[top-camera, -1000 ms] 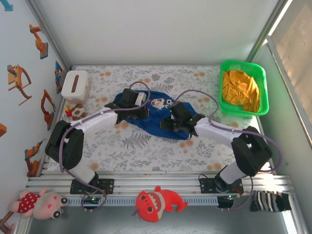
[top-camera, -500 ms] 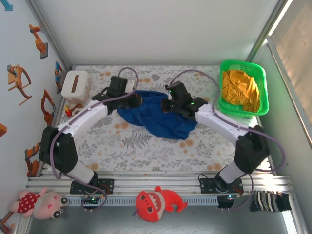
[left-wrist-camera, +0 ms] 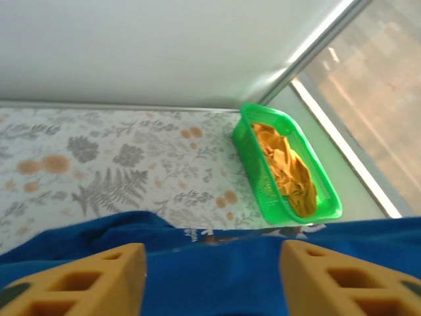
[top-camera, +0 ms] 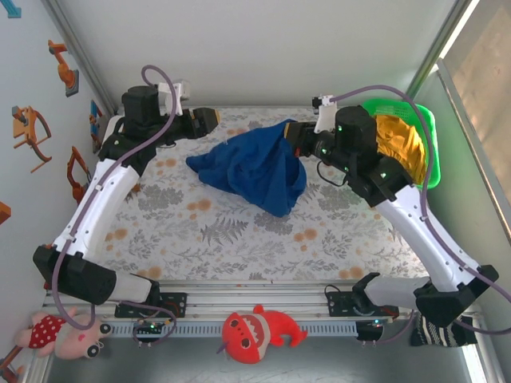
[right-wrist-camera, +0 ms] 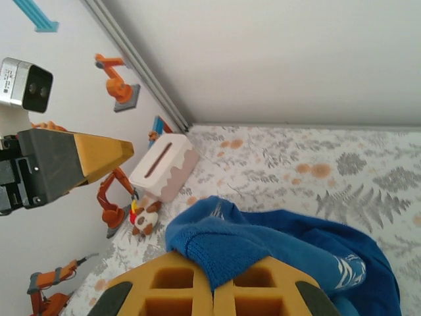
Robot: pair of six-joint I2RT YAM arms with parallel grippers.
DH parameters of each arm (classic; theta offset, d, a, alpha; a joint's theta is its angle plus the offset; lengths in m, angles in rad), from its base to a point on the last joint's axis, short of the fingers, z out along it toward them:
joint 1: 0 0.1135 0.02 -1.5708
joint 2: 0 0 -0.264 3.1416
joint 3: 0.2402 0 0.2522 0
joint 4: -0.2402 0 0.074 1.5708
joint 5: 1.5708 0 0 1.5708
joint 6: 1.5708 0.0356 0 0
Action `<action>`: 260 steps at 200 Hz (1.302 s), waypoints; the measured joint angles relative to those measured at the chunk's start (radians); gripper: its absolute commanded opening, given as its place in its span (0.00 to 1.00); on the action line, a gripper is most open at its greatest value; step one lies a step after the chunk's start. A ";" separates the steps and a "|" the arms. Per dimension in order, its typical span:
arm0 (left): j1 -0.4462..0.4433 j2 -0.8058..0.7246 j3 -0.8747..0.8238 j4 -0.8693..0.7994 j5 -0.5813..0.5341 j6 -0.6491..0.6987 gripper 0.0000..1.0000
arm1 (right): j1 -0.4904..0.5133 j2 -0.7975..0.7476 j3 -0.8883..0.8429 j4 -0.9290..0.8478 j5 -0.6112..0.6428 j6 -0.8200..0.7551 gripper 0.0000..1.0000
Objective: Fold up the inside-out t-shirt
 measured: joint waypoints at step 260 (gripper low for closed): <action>-0.616 0.155 -0.567 0.476 -0.931 -0.002 0.51 | -0.003 0.036 -0.162 -0.002 -0.019 0.067 0.00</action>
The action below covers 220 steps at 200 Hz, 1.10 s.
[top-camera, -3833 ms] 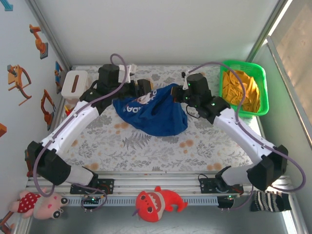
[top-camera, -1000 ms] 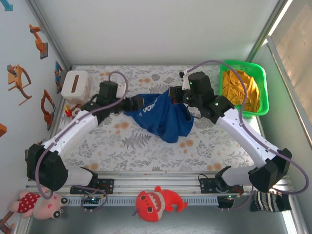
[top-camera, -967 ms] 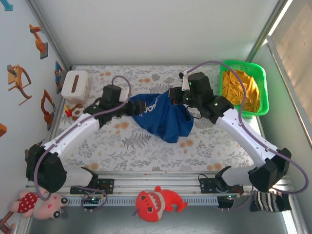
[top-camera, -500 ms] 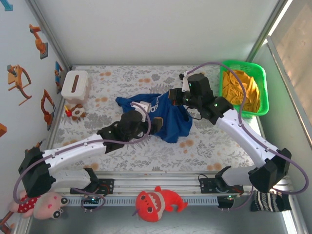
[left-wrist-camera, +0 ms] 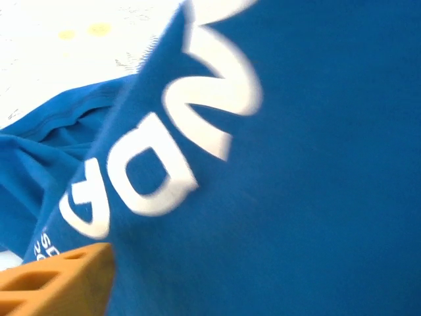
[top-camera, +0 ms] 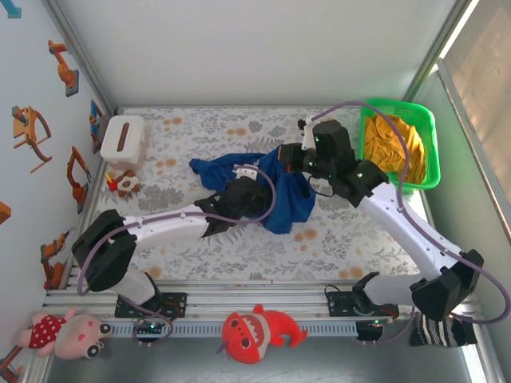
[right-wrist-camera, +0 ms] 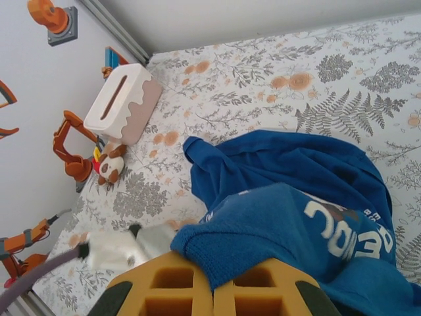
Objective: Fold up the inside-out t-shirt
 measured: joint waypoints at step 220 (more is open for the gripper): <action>0.416 -0.175 0.034 0.059 1.098 -0.182 0.00 | 0.002 -0.082 -0.329 0.108 0.058 0.082 0.52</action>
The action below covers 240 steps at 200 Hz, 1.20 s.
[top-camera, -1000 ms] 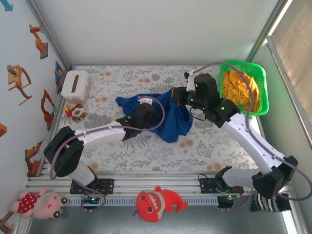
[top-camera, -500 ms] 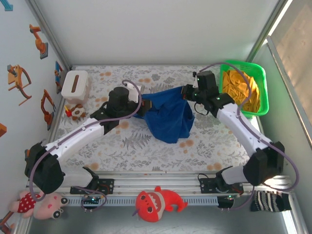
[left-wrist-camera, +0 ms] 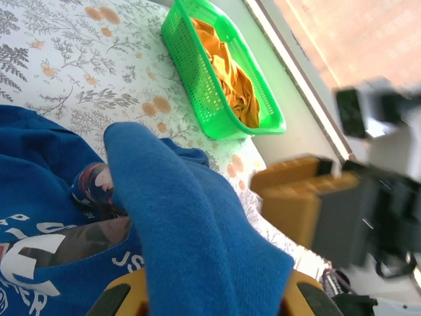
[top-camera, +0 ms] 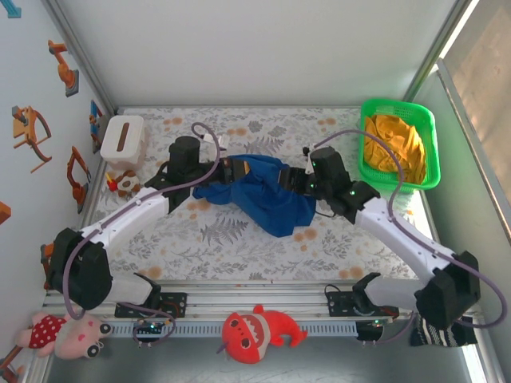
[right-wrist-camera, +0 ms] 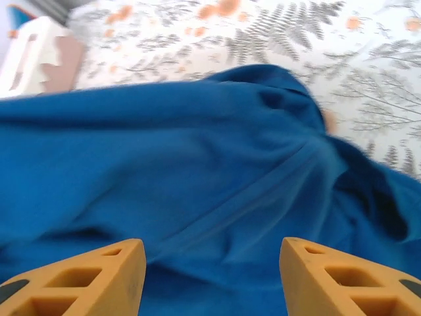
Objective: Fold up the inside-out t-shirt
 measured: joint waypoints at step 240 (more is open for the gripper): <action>0.018 0.001 0.000 0.006 0.089 -0.070 0.00 | 0.130 0.356 0.225 0.096 0.110 -0.107 0.05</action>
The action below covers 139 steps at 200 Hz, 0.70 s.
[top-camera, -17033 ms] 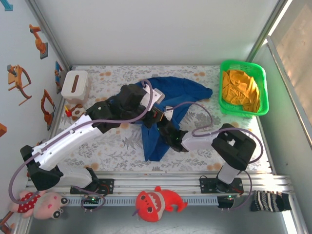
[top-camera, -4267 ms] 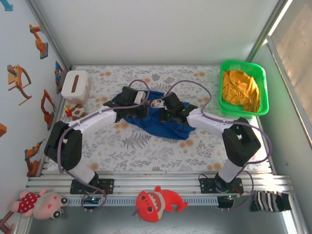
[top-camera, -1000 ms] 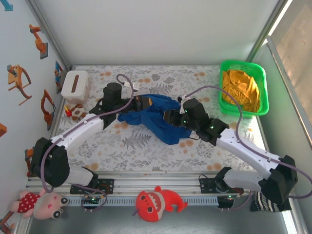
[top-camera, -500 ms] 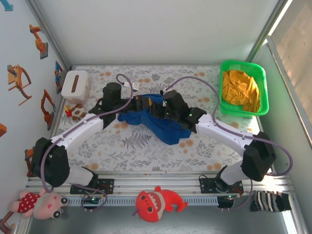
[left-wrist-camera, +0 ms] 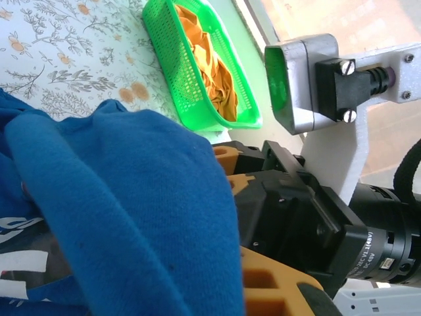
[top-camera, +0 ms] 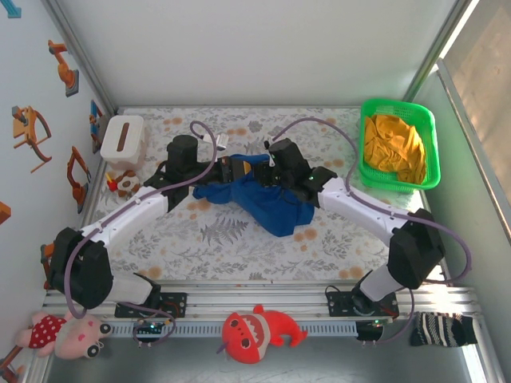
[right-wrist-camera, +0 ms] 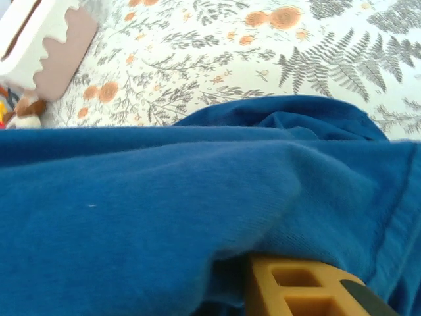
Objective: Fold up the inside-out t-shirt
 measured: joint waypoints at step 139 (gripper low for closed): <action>0.191 0.208 0.116 -0.067 0.013 0.045 0.65 | -0.113 -0.222 0.035 0.010 -0.348 0.021 0.00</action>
